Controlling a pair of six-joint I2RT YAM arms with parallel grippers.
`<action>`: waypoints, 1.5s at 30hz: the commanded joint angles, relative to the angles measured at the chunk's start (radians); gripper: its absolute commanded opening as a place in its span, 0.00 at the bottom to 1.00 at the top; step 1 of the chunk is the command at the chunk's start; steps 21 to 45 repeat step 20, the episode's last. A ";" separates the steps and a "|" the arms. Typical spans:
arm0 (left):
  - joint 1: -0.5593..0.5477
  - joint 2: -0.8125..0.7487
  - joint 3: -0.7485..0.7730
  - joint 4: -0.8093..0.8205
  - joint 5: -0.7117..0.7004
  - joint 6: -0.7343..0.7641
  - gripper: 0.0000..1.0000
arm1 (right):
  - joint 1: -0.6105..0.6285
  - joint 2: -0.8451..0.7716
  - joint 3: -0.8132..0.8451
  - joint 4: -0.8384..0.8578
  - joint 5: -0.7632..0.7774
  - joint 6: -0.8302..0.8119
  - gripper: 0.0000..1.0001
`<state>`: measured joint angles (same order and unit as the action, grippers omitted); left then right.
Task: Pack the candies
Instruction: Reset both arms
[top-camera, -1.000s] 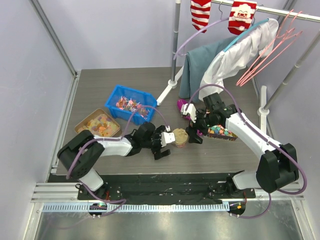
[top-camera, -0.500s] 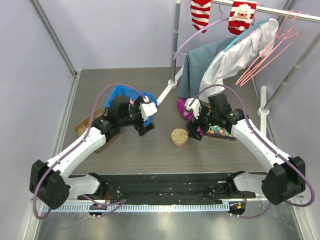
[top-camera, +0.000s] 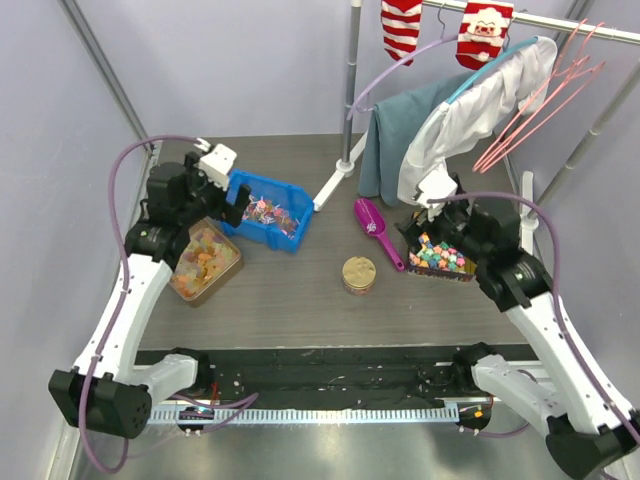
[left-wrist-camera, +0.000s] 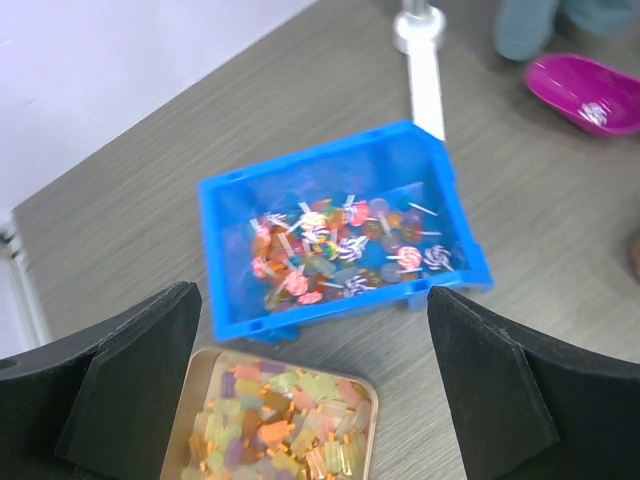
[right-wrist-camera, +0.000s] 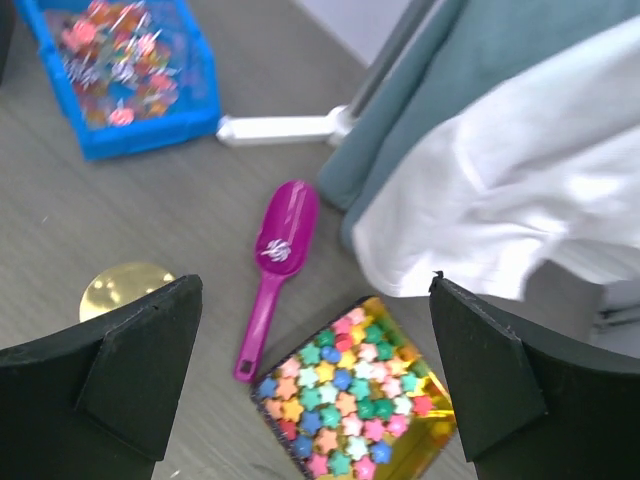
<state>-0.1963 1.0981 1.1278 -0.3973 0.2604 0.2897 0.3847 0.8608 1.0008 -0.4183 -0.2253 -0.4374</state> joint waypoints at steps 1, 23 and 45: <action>0.105 -0.089 0.061 0.012 0.052 -0.112 1.00 | 0.003 -0.107 0.021 0.085 0.165 0.012 1.00; 0.394 -0.147 0.116 0.011 0.157 -0.192 1.00 | 0.002 -0.209 0.062 0.202 0.468 0.005 1.00; 0.394 -0.147 0.116 0.011 0.157 -0.192 1.00 | 0.002 -0.209 0.062 0.202 0.468 0.005 1.00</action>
